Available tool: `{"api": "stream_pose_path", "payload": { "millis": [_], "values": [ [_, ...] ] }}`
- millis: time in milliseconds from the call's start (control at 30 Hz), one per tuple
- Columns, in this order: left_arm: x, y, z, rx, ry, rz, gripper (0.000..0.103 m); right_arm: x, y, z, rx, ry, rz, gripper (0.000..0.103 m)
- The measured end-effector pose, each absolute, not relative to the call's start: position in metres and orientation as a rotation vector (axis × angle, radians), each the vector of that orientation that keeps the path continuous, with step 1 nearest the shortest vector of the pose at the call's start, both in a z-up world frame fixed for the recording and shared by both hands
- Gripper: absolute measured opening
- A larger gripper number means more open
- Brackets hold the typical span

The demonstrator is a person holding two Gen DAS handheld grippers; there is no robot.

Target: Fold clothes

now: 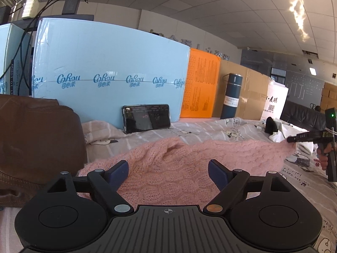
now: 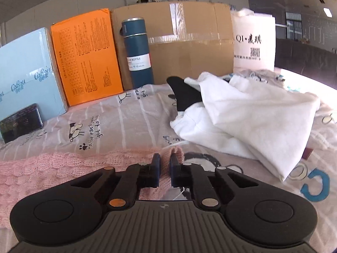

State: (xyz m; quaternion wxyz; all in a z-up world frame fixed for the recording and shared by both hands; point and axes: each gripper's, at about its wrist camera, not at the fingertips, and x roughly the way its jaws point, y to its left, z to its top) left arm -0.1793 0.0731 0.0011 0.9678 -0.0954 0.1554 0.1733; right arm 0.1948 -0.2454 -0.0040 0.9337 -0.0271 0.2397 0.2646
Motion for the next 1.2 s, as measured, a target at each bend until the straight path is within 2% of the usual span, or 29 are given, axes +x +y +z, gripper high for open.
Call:
{"api": "stream_pose_path", "payload": {
  "millis": [333,567,667,733,767,800,867,1033,1200],
  "values": [
    [-0.182,0.078,-0.001,-0.239,0.308,0.327,0.085,0.21,-0.204,0.056,-0.017,0.307,0.458,0.005],
    [-0.183,0.078,-0.001,-0.243,0.31,0.325,0.085,0.248,-0.223,-0.009,0.038,0.54,0.348,0.005],
    [-0.184,0.079,-0.001,-0.249,0.305,0.331,0.085,0.245,-0.238,-0.016,0.071,0.567,0.33,0.005],
    [-0.185,0.079,0.0,-0.252,0.298,0.334,0.085,0.237,-0.249,-0.008,0.104,0.548,0.304,0.017],
    [-0.186,0.079,0.0,-0.253,0.295,0.335,0.085,0.23,-0.256,-0.002,0.147,0.537,0.291,0.043],
    [-0.186,0.079,0.001,-0.254,0.292,0.335,0.085,0.223,-0.264,0.003,0.203,0.551,0.294,0.059],
    [-0.187,0.079,0.001,-0.26,0.292,0.333,0.085,0.21,-0.279,0.01,0.315,0.602,0.315,0.06],
    [-0.188,0.076,0.003,-0.261,0.279,0.322,0.085,0.205,-0.283,-0.008,0.615,0.902,0.512,0.06],
    [-0.19,0.075,0.004,-0.255,0.263,0.326,0.087,0.218,-0.252,-0.026,0.646,0.883,0.481,0.059]
  ]
}}
